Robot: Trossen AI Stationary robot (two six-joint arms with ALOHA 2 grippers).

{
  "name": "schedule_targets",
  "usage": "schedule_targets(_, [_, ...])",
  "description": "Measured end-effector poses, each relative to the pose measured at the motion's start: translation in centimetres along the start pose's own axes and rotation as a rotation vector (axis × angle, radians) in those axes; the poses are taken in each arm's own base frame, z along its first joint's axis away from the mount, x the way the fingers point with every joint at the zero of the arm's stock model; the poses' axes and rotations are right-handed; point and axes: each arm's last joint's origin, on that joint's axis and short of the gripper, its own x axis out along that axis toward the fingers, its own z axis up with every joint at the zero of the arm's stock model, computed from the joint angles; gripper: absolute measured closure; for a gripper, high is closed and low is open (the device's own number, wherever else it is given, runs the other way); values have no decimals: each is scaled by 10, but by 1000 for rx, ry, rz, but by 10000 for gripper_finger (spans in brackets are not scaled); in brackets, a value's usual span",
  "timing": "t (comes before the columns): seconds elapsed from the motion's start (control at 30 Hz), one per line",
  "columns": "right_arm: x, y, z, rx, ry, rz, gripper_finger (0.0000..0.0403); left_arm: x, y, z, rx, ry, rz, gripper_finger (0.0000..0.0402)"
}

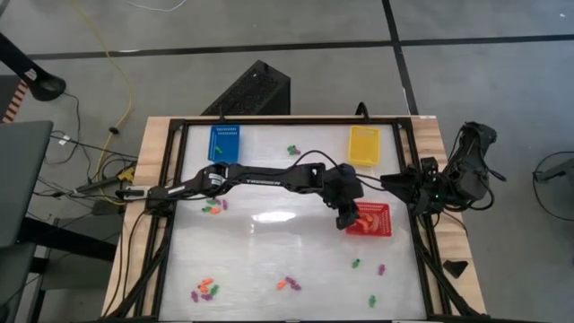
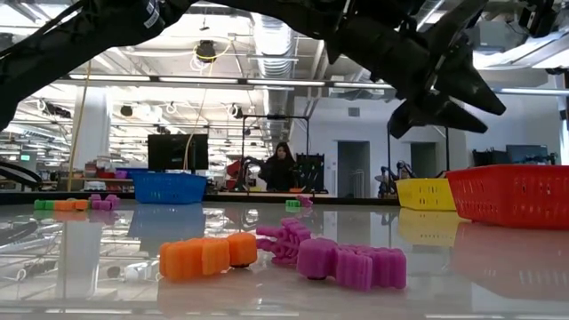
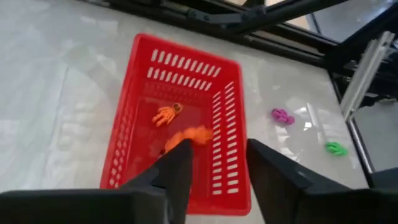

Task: Sort Halloween decoration
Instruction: Put the purple skeleton toy into the yellow bin

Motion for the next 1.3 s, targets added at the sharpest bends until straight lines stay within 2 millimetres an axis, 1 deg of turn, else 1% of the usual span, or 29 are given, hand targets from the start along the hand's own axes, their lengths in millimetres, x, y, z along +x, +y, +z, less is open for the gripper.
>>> schedule_targets(0.13, [0,0,0,0,0,0,182,-2,8,-2,-21,27,43,233])
schedule_targets(0.23, [0,0,0,0,0,0,182,-7,21,7,-41,-37,49,231])
schedule_targets(0.3, [0,0,0,0,0,0,182,-12,33,18,-87,-122,30,235])
schedule_targets(0.4, [0,0,0,0,0,0,182,-23,52,33,-140,-212,-50,245])
schedule_targets(0.5, [0,0,0,0,0,0,182,-32,69,39,-159,-235,-73,257])
schedule_targets(0.6, [0,0,0,0,0,0,182,-41,82,46,-155,-273,-104,266])
schedule_targets(0.67, [0,0,0,-1,1,0,182,-50,87,55,-147,-343,-117,269])
schedule_targets(0.77, [0,-1,-1,-17,6,-5,182,-71,94,77,-138,-515,-214,271])
schedule_targets(0.83, [0,-1,-2,-24,8,-7,182,-90,99,91,-129,-651,-268,271])
schedule_targets(0.9, [0,-1,-2,-24,8,-7,182,-113,103,104,-120,-757,-349,271])
schedule_targets(1.0, [1,-1,0,-9,-5,-12,182,-146,109,117,-90,-844,-458,271])
schedule_targets(1.1, [2,-1,1,-2,-19,-26,182,-171,114,123,-62,-864,-503,271])
schedule_targets(1.17, [3,-1,2,47,-28,-28,182,-184,118,123,-60,-857,-489,271])
schedule_targets(1.23, [4,-1,3,121,-43,-36,182,-193,124,116,-69,-853,-441,272])
schedule_targets(1.3, [5,-2,4,219,-66,-52,182,-202,129,101,-100,-840,-369,272])
